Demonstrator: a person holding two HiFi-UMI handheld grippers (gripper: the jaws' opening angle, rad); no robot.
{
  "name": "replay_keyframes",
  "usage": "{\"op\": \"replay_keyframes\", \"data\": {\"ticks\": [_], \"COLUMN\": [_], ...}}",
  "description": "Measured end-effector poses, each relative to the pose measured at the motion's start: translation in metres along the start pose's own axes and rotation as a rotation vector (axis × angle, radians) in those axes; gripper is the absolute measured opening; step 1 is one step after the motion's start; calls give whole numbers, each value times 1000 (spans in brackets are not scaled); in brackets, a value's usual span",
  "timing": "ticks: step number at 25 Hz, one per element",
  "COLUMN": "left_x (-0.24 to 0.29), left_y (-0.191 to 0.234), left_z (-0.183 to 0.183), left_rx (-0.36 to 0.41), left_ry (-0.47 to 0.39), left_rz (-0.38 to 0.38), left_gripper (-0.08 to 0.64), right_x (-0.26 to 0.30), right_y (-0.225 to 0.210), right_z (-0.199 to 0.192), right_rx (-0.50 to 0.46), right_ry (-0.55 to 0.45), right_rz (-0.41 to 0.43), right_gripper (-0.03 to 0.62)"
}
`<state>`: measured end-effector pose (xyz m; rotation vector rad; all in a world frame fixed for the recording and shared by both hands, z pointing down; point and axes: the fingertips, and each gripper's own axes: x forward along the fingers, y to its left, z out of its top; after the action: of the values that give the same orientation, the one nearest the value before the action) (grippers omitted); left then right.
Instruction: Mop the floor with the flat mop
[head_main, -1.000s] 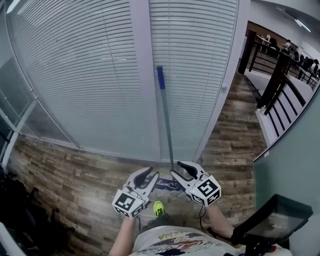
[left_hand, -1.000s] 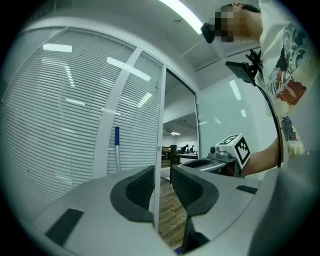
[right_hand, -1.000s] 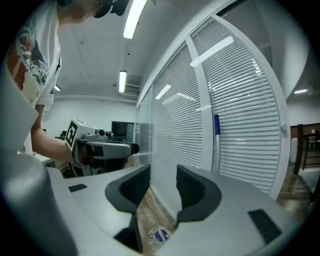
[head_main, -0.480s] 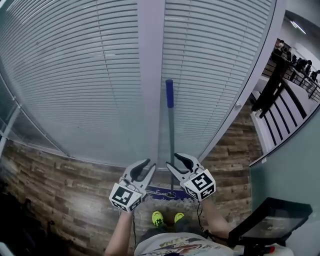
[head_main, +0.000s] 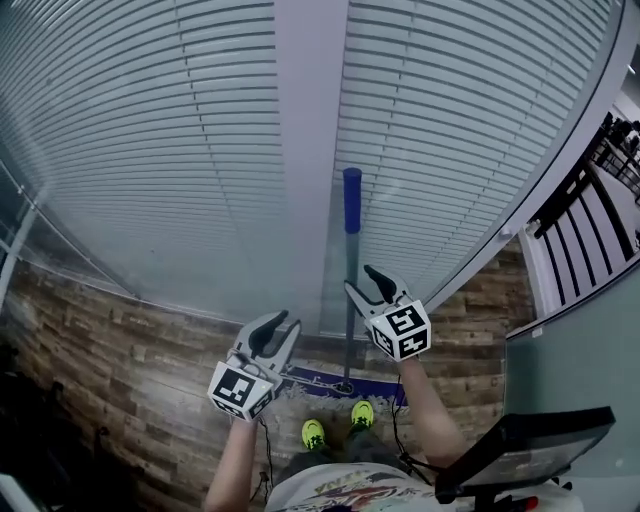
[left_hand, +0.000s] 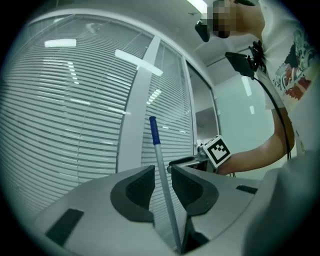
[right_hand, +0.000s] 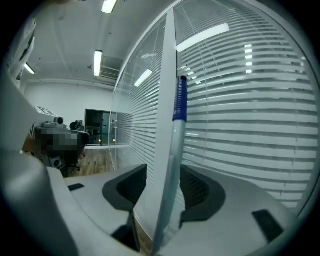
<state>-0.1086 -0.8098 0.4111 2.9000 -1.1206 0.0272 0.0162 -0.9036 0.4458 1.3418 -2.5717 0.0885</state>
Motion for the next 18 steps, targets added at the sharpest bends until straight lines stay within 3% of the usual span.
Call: {"op": "replay_keyframes", "data": {"ticks": [5,9,11,18], "left_x": [12,20,21,23], "left_y": [18,13,7,-18], "left_z": [-2,6,9,60], "left_rx": [-6,3,16,19], "left_ry": [26,8,-4,-121], "left_rz": [46,40,25,-101], "left_gripper": [83,83,84,94], "right_x": [39,52,48,-6], "right_y": [-22,-23,-16,30], "right_z": [10,2,-2,22], "right_rx": [4,-16,-33,-48], "right_ry": [-19,26,31,-13], "right_rz": [46,83,94,137], "right_gripper": [187,186,143,137]}}
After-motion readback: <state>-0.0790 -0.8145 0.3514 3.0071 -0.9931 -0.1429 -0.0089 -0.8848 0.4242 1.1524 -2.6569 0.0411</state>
